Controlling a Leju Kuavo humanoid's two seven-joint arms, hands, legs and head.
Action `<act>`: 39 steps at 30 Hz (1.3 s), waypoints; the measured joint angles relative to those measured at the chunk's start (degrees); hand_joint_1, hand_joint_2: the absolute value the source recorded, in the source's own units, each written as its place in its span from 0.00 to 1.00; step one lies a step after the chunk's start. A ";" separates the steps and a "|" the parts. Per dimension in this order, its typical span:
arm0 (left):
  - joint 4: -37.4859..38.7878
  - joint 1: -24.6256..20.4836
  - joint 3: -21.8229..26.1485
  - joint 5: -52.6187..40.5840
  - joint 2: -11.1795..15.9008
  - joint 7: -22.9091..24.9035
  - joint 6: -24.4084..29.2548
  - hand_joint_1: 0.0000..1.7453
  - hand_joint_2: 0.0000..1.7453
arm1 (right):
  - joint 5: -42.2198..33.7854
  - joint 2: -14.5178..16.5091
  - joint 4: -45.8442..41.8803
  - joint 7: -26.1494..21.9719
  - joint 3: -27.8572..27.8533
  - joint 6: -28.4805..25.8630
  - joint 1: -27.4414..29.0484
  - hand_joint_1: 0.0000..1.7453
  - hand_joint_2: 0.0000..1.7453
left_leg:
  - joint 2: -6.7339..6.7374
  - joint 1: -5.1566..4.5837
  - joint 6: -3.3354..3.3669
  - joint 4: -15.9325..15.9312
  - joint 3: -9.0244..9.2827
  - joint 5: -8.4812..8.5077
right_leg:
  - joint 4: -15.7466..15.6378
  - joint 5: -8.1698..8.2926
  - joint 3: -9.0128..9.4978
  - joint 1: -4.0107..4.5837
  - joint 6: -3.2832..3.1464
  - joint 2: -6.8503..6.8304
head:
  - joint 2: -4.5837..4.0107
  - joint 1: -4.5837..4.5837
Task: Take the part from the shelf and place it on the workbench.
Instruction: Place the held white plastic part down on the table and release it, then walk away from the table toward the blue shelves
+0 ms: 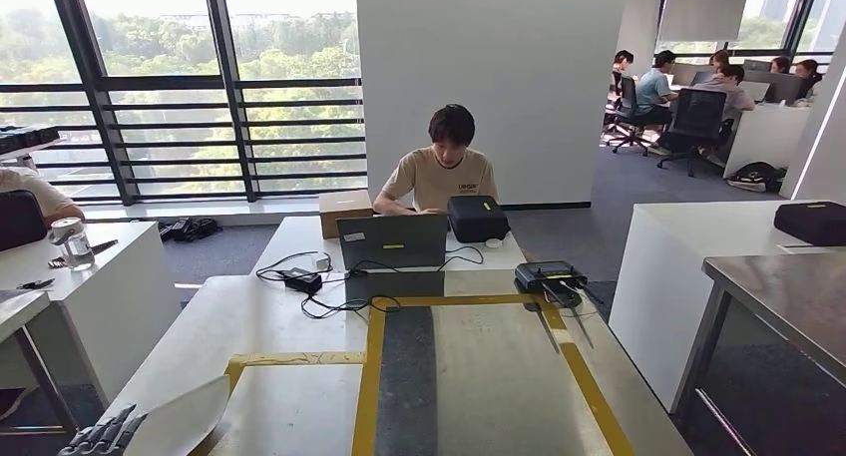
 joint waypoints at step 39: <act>-3.69 -40.12 1.76 -14.58 -9.46 4.54 3.72 0.00 0.00 | -6.48 2.20 0.00 0.17 -6.23 -3.41 -1.77 0.00 0.00 | 0.11 1.15 -2.62 16.78 -7.67 -8.31 | 2.98 2.47 -4.93 -1.26 -0.83 -0.34 | 0.00 -0.25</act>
